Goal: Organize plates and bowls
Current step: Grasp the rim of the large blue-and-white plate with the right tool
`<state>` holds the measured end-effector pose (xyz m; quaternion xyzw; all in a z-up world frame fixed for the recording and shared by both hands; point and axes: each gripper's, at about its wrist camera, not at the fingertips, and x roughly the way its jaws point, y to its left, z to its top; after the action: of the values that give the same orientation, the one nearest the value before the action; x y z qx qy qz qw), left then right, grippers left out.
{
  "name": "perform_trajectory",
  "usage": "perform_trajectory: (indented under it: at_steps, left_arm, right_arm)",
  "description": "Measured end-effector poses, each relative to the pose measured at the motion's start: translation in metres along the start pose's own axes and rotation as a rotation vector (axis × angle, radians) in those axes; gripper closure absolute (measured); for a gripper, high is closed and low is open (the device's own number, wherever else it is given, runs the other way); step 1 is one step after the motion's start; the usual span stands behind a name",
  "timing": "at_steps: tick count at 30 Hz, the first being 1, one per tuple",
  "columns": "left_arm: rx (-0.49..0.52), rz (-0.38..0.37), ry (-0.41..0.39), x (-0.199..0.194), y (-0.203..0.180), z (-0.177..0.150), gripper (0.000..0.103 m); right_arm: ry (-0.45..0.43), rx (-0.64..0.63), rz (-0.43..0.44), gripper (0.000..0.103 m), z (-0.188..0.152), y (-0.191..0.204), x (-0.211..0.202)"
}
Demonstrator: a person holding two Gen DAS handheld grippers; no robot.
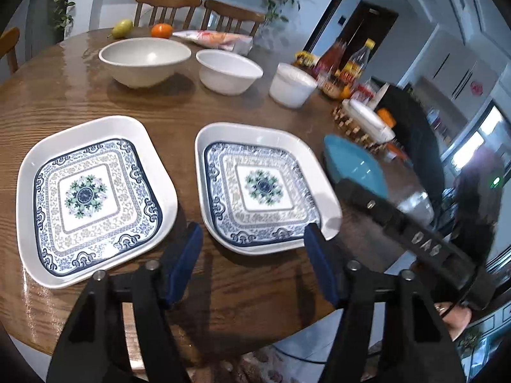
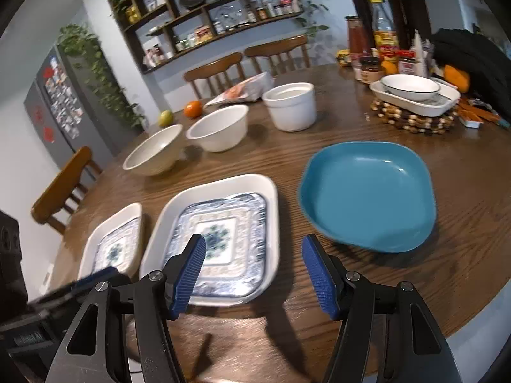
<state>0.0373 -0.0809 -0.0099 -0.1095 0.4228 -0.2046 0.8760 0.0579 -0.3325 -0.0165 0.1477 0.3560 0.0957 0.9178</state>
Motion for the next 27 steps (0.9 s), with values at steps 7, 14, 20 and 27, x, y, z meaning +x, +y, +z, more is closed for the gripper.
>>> perform_trajectory:
  at_steps: [7, 14, 20, 27]
  left_arm:
    - [-0.017, 0.042, 0.023, 0.014, 0.009, 0.004, 0.042]
    - [-0.029, 0.063, 0.035, 0.029, 0.017, 0.015, 0.042]
    - [-0.047, 0.071, 0.037, 0.036, 0.021, 0.029, 0.042]
    - [-0.050, 0.081, 0.031, 0.045, 0.019, 0.037, 0.043]
  right_arm:
    - [0.053, 0.029, 0.063, 0.038, 0.002, -0.007, 0.018]
    - [0.078, 0.025, 0.053, 0.038, 0.006, -0.005, 0.036]
    - [0.090, 0.008, 0.043, 0.038, 0.012, -0.002, 0.052]
    - [0.081, -0.012, 0.092, 0.040, 0.017, 0.003, 0.063]
